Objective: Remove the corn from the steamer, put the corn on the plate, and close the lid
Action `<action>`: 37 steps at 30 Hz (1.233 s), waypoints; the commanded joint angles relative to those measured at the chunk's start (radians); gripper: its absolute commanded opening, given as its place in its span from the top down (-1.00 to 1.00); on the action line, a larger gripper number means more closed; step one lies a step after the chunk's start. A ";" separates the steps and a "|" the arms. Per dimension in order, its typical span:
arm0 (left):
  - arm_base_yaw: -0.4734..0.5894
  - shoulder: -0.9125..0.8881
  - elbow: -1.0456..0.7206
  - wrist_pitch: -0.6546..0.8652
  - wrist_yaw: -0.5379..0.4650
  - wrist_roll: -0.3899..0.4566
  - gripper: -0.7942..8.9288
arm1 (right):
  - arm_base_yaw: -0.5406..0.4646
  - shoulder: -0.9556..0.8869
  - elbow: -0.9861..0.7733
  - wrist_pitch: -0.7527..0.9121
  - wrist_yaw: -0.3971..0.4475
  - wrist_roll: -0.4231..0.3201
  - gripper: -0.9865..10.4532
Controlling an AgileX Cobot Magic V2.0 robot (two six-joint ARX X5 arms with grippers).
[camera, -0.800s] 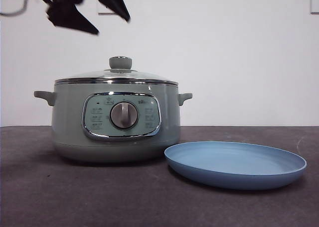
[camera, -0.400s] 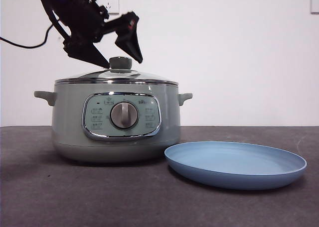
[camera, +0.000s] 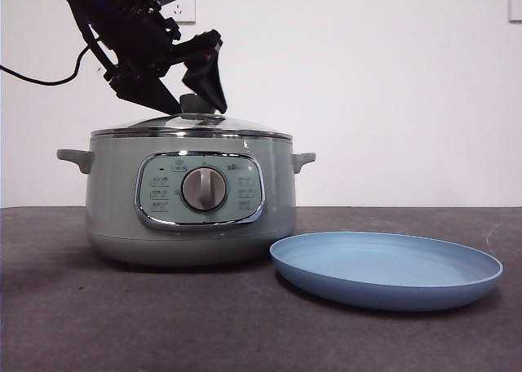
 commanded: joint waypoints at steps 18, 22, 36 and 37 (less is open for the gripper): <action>-0.008 -0.056 0.003 -0.006 0.006 -0.005 0.85 | 0.002 0.001 0.001 0.005 0.002 0.007 -0.25; -0.008 -0.124 0.009 -0.007 0.007 -0.005 0.85 | 0.002 0.004 0.001 0.005 0.005 0.007 -0.25; -0.009 -0.524 0.010 -0.222 0.031 -0.023 0.85 | 0.087 0.132 0.006 0.270 0.007 0.192 -0.25; -0.009 -0.561 0.010 -0.251 0.031 -0.023 0.85 | 0.115 0.156 0.012 0.303 0.014 0.222 -0.25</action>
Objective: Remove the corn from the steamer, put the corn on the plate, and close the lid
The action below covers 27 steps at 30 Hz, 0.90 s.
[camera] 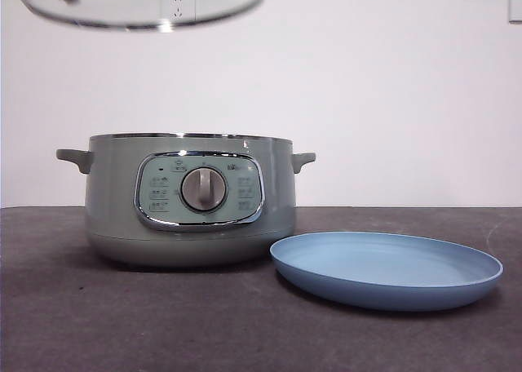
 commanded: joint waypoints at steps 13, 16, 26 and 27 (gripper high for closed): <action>-0.003 -0.435 0.010 -0.273 0.004 -0.038 0.85 | 0.420 0.583 0.423 0.064 0.385 0.143 -0.21; -0.003 -0.476 0.010 -0.314 0.004 -0.050 0.85 | 0.467 0.734 0.582 0.010 0.451 0.138 -0.21; -0.003 -0.522 0.010 -0.380 0.007 -0.059 0.85 | 0.537 1.154 0.938 -0.048 0.608 0.131 -0.21; -0.003 -0.522 0.010 -0.383 0.007 -0.058 0.85 | 0.539 1.179 0.938 -0.039 0.615 0.132 -0.21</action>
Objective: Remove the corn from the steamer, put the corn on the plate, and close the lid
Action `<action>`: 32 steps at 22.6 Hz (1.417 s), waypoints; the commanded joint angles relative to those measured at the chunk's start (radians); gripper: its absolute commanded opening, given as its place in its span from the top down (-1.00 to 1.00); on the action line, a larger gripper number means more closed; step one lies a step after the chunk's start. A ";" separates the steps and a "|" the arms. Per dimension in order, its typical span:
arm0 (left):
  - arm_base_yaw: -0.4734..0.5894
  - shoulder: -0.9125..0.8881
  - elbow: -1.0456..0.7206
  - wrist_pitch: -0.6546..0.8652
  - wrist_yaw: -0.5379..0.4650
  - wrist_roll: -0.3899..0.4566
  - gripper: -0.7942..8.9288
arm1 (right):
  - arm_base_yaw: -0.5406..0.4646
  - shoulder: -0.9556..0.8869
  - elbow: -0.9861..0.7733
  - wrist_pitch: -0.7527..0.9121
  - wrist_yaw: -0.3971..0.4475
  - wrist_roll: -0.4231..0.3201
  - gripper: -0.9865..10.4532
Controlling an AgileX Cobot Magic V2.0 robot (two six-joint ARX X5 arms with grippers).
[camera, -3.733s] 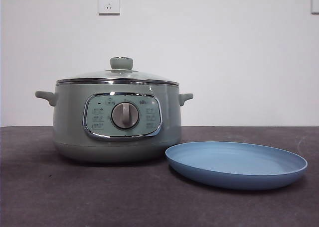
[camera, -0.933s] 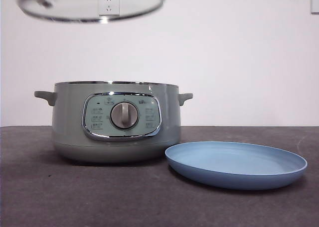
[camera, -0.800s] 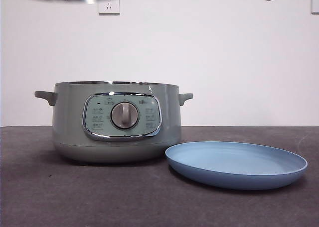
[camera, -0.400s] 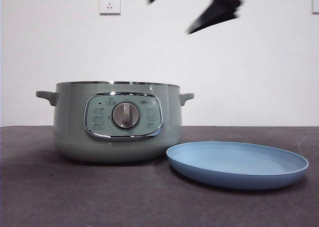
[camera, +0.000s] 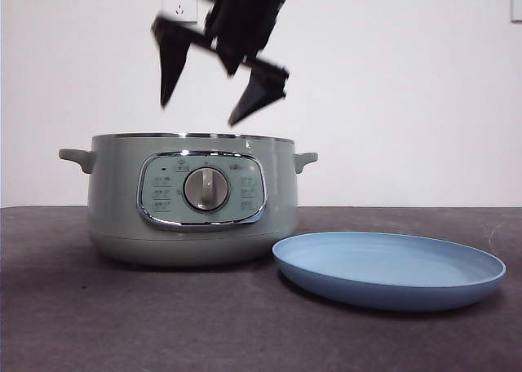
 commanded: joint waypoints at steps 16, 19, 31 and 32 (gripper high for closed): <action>-0.003 -0.006 0.010 0.018 0.002 0.020 0.85 | 0.020 0.209 0.003 0.037 0.023 -0.021 0.84; -0.003 -0.006 0.010 0.018 0.002 0.020 0.85 | 0.025 0.176 0.005 0.038 0.025 -0.019 0.85; -0.003 -0.006 0.010 0.020 0.000 0.020 0.85 | -0.069 -0.425 0.003 -0.306 0.160 -0.087 0.85; -0.003 -0.006 0.010 0.020 0.000 0.020 0.85 | -0.092 -0.449 -0.003 -0.344 0.159 -0.089 0.85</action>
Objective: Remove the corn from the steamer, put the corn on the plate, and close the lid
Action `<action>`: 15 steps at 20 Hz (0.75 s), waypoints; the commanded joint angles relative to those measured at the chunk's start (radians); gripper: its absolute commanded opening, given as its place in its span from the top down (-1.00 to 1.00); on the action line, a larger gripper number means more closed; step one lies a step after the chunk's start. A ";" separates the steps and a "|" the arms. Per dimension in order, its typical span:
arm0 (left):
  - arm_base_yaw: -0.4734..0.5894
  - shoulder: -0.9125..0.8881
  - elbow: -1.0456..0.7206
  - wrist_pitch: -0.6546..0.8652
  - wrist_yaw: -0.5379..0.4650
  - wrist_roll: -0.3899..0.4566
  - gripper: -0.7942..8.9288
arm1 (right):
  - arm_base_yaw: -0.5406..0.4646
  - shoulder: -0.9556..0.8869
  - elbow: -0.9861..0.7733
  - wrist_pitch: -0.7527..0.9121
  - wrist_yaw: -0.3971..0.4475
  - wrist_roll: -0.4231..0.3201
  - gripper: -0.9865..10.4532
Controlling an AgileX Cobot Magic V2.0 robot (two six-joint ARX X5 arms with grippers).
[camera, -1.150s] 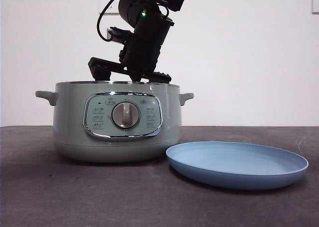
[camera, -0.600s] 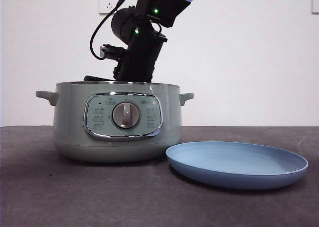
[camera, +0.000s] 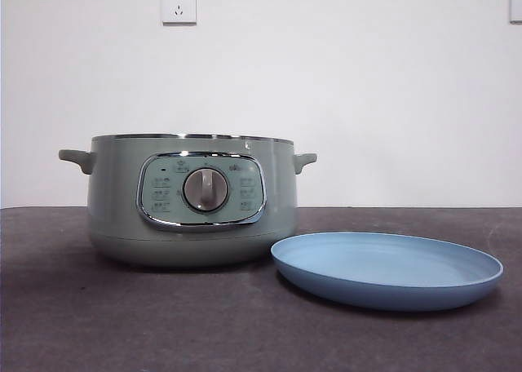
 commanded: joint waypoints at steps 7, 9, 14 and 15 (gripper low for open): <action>-0.003 -0.010 0.010 0.051 0.001 0.009 0.85 | -0.166 -0.256 -0.362 0.037 -0.014 -0.017 0.85; -0.003 -0.010 0.010 0.051 0.001 0.009 0.85 | -0.212 -0.348 -0.565 0.153 -0.086 0.011 0.85; -0.003 -0.010 0.010 0.050 0.001 0.009 0.85 | -0.266 -0.422 -0.982 0.449 -0.189 0.109 0.85; -0.003 -0.010 0.010 0.050 0.001 0.009 0.85 | -0.265 -0.417 -1.044 0.519 -0.189 0.133 0.85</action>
